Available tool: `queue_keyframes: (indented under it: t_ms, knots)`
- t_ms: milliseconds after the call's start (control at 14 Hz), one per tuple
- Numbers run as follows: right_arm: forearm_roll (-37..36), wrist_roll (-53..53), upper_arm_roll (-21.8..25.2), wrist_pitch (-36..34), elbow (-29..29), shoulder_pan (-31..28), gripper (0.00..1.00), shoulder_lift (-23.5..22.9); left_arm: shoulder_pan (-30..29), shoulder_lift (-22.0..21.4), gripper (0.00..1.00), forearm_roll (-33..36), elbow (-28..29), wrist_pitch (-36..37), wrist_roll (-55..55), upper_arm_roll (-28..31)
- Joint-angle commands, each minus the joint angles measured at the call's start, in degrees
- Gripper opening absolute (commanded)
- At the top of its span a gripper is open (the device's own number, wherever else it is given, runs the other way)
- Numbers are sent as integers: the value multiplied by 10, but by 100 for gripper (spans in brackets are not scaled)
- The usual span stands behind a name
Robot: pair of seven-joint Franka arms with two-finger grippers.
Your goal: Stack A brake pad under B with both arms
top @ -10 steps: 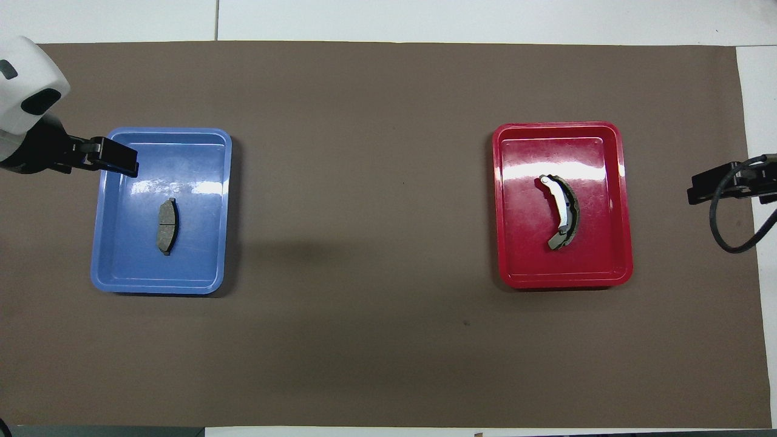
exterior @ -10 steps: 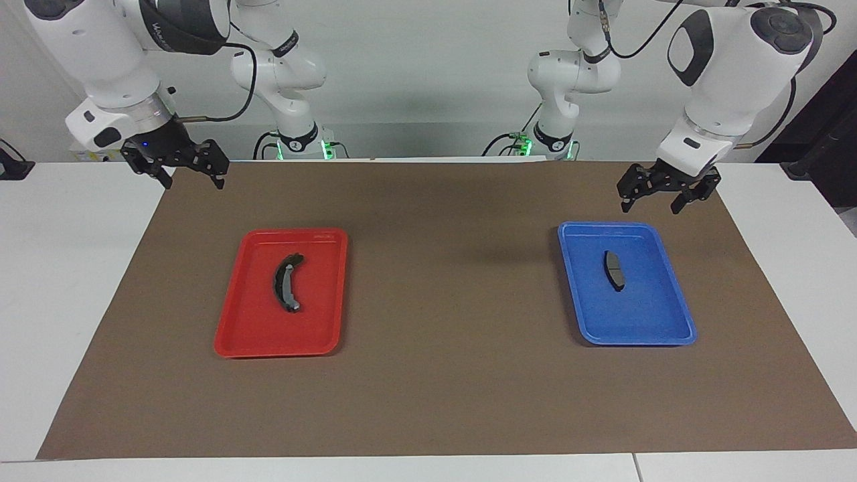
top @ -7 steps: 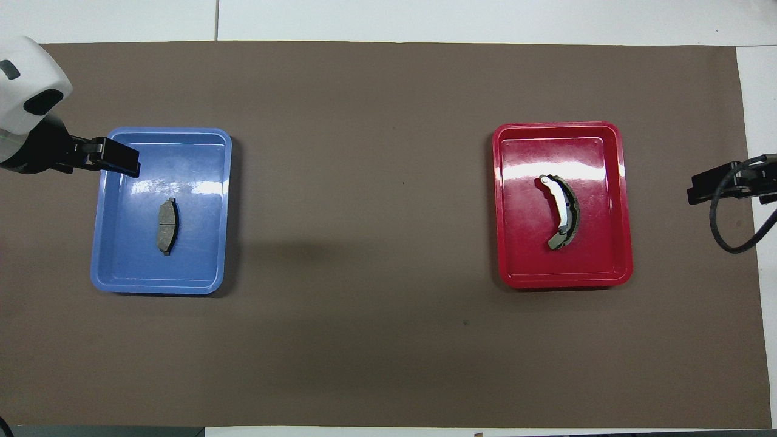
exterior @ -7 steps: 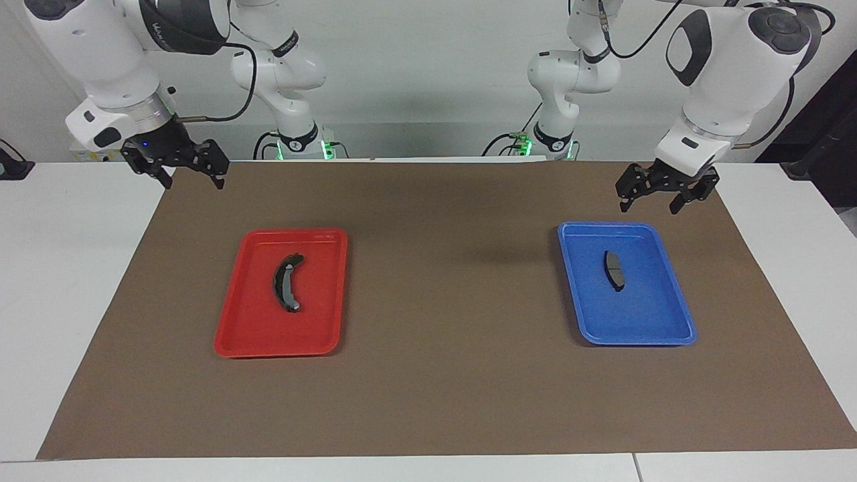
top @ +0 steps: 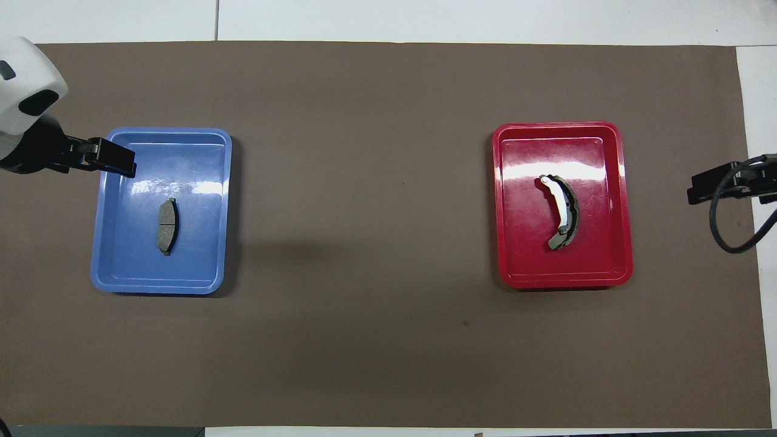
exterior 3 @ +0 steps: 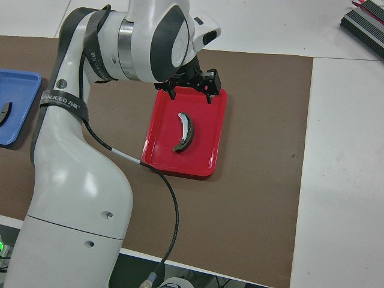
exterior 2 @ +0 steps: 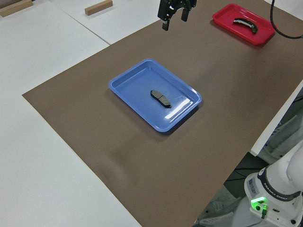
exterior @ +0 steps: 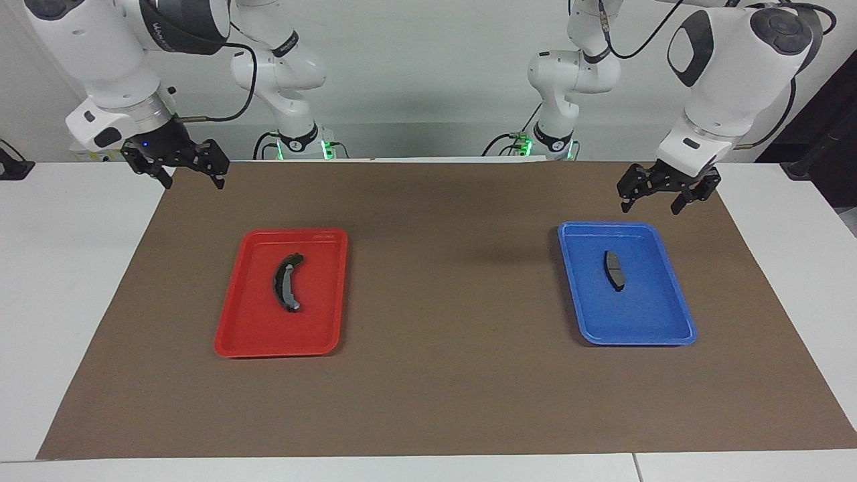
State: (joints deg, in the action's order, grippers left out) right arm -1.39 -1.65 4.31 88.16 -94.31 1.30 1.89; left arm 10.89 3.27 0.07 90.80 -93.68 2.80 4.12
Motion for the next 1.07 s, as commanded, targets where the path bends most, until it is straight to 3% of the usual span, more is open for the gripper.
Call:
queue_keyframes:
  t_ms: [0, 429, 643, 1000]
  knots:
    - [5, 5, -1, 3, -3, -2, 99, 6, 1, 5, 99, 8, -7, 9, 37, 24]
    - [4, -7, -4, 23, -6, 8, 99, 6, 1, -5, 99, 8, 87, -83, 98, 69]
    - [5, -8, -4, 25, -9, 12, 99, 6, 2, -5, 99, 8, 160, -136, 96, 69]
    - [20, -6, -4, 110, -82, 36, 99, 22, 4, -5, 99, 8, 292, -281, 93, 62]
